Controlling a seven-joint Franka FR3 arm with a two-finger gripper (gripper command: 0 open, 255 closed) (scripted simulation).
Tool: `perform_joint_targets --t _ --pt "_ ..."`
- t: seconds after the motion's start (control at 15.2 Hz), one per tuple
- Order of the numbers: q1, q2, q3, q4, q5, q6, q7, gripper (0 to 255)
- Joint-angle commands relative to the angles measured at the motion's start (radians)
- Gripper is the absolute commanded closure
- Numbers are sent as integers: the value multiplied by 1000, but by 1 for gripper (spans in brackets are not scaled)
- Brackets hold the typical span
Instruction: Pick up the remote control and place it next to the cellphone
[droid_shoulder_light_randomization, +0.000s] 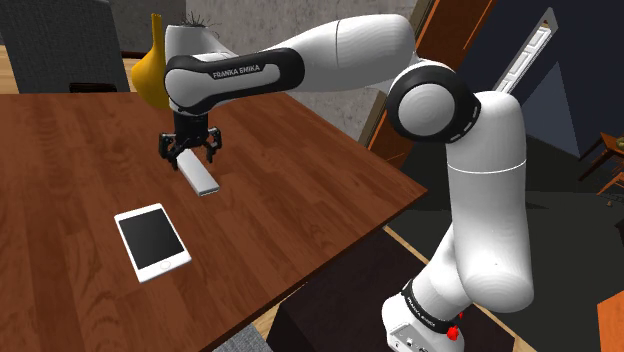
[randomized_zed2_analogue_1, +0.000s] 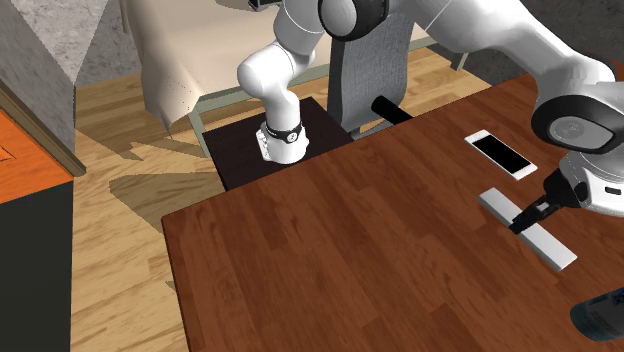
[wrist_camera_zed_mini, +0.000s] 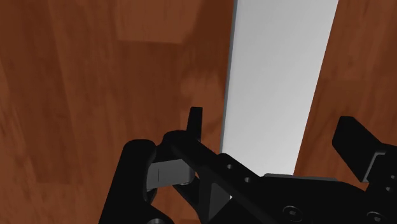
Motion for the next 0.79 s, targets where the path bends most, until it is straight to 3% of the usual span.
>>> perform_joint_targets --t 0.0,0.26,0.73 --pt "0 0 0 0 0 0 0 0" --pt "0 -33 2 75 3 -109 -2 0" --pt "0 -33 2 75 3 -109 -2 0"
